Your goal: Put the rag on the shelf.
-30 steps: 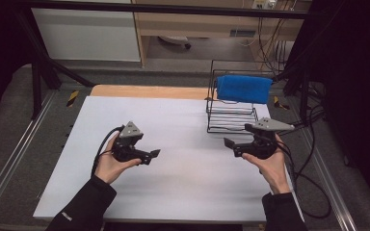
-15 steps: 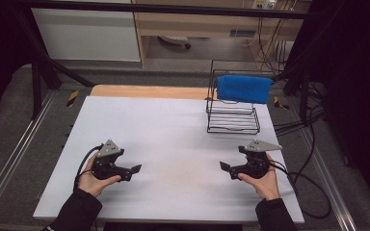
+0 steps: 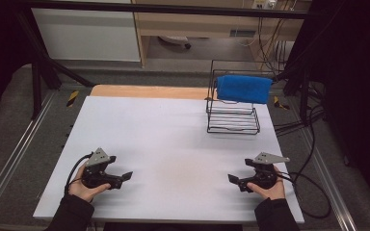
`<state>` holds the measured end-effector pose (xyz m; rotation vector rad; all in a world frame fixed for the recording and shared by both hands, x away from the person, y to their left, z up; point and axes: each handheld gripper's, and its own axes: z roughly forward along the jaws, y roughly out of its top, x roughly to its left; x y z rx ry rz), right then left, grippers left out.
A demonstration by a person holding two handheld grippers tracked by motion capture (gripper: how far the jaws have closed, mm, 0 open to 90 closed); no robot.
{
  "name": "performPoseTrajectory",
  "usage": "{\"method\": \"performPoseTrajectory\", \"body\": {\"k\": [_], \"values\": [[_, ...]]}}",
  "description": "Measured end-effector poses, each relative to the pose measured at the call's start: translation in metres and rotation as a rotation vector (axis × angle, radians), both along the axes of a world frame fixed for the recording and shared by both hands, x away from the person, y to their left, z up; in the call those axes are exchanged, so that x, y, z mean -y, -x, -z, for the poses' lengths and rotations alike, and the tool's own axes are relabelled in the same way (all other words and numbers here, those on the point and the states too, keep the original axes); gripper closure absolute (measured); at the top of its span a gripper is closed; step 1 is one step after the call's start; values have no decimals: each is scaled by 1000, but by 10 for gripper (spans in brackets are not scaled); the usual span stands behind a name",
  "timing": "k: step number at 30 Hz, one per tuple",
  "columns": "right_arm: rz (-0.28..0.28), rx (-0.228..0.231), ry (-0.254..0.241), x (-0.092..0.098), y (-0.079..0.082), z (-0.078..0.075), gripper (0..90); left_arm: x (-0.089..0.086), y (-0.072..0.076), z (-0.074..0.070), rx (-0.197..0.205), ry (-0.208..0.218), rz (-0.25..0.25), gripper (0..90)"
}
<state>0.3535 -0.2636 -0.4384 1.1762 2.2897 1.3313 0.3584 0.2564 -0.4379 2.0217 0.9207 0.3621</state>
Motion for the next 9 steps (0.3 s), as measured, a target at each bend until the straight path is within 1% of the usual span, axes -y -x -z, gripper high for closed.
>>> {"method": "performPoseTrajectory", "body": {"k": [1,2,5,9], "values": [[3,1,0,1,1,1,7,-1,0,1,2,-7,7,75],[4,-3,-4,2,1,2,7,-2,1,2,-2,-9,3,75],[10,-9,-3,4,1,4,7,-5,1,3,-6,-3,-7,75],[9,-14,-7,3,1,5,7,-5,1,5,-6,-3,-8,75]]}}
